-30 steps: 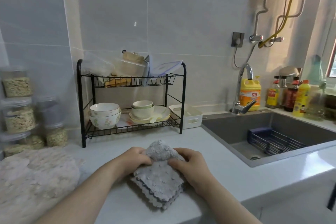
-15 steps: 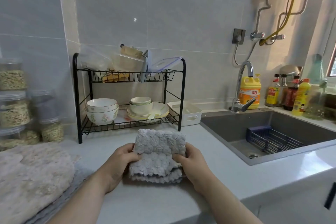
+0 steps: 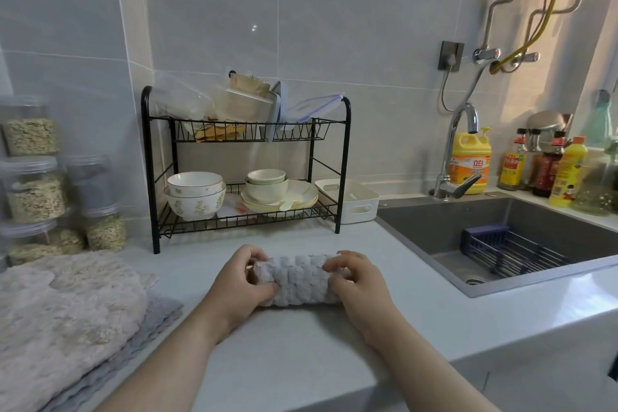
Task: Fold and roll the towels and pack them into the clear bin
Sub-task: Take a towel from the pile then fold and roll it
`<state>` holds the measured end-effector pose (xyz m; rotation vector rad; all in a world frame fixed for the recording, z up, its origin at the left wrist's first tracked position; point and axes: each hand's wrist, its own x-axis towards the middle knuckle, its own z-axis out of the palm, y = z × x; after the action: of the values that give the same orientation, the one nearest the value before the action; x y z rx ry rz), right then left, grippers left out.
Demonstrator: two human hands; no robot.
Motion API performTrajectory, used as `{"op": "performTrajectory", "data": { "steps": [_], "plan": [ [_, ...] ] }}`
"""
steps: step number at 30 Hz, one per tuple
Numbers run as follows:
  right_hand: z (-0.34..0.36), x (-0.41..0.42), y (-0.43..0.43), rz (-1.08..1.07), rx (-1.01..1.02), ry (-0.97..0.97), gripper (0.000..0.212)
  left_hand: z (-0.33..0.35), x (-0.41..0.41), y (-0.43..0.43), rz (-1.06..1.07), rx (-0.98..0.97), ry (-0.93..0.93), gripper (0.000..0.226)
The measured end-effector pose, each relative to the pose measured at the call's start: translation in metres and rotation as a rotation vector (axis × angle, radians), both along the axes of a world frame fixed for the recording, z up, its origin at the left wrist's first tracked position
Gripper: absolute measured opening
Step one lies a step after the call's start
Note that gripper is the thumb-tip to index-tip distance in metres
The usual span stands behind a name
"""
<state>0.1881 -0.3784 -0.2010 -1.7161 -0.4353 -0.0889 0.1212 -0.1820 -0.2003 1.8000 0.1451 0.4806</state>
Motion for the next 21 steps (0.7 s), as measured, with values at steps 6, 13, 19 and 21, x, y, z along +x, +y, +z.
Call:
{"op": "performTrajectory", "data": {
  "steps": [6,13,19,21],
  "plan": [
    [0.0026,-0.007,-0.0019,0.137,-0.341,0.005,0.076,-0.0017,-0.0004,-0.0041,-0.008,0.188,0.067,0.061],
    [0.0023,-0.0037,0.0006,0.037,-0.314,-0.061,0.06,-0.0007,0.0005,0.0016,0.029,0.032,0.039,0.045],
    [0.0036,-0.0029,0.0032,0.026,-0.186,-0.079,0.032,-0.0006,0.003,0.0037,-0.017,-0.108,-0.029,0.035],
    [0.0039,-0.0021,0.0035,0.03,-0.182,-0.082,0.03,0.0014,0.0039,0.0048,0.009,-0.184,-0.034,0.036]
  ]
}}
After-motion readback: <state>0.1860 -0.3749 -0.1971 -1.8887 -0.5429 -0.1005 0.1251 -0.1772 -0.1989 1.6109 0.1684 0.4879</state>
